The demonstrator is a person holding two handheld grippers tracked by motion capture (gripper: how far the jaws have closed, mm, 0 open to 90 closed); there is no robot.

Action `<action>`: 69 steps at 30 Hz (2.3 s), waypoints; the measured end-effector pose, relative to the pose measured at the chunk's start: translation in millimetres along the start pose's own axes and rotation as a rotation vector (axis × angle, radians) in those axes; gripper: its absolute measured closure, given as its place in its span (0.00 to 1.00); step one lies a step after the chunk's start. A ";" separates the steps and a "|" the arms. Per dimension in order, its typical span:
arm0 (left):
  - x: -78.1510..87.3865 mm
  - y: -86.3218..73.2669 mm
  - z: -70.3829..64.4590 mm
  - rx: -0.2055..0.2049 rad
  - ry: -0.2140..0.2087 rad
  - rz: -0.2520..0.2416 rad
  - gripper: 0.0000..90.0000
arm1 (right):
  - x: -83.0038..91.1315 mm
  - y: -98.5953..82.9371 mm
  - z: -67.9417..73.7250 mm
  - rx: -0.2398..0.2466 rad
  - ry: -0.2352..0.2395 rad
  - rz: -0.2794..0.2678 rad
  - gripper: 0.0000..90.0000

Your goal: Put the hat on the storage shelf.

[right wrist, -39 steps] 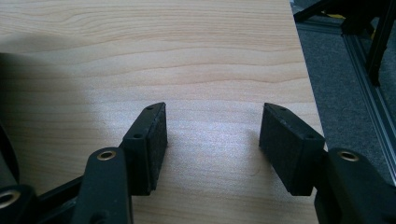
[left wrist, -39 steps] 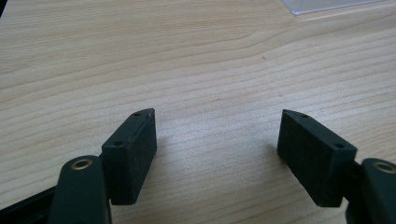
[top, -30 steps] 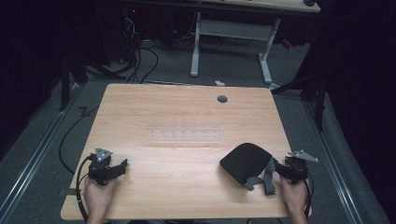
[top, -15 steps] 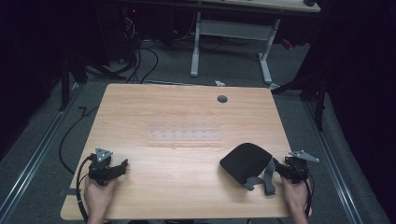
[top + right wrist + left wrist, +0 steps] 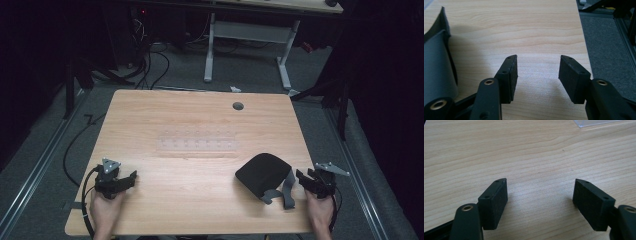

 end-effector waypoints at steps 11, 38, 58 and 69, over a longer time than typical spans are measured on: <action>-0.2 -0.1 -0.3 -0.002 -0.001 -0.002 0.32 | 21.2 7.4 -12.0 -0.041 0.015 -0.078 0.56; -0.4 -0.4 -1.1 0.000 -0.002 -0.003 0.32 | 53.8 11.6 39.0 0.044 0.199 -0.128 0.52; -0.4 -0.5 -1.4 -0.001 -0.004 -0.002 0.31 | 16.8 6.9 62.0 0.041 0.288 -0.024 0.55; -0.2 -0.8 -2.2 -0.003 -0.009 0.000 0.32 | 14.9 3.0 68.8 0.066 0.347 -0.012 0.68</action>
Point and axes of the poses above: each handheld gripper's, and its own axes: x roughly backward along the jaws, y roughly out of its top, z roughly to its left, the point moved 8 cm from there along -x, roughly forward along the jaws, and after that the axes turned 15 degrees about -y, right-handed, at the moved point
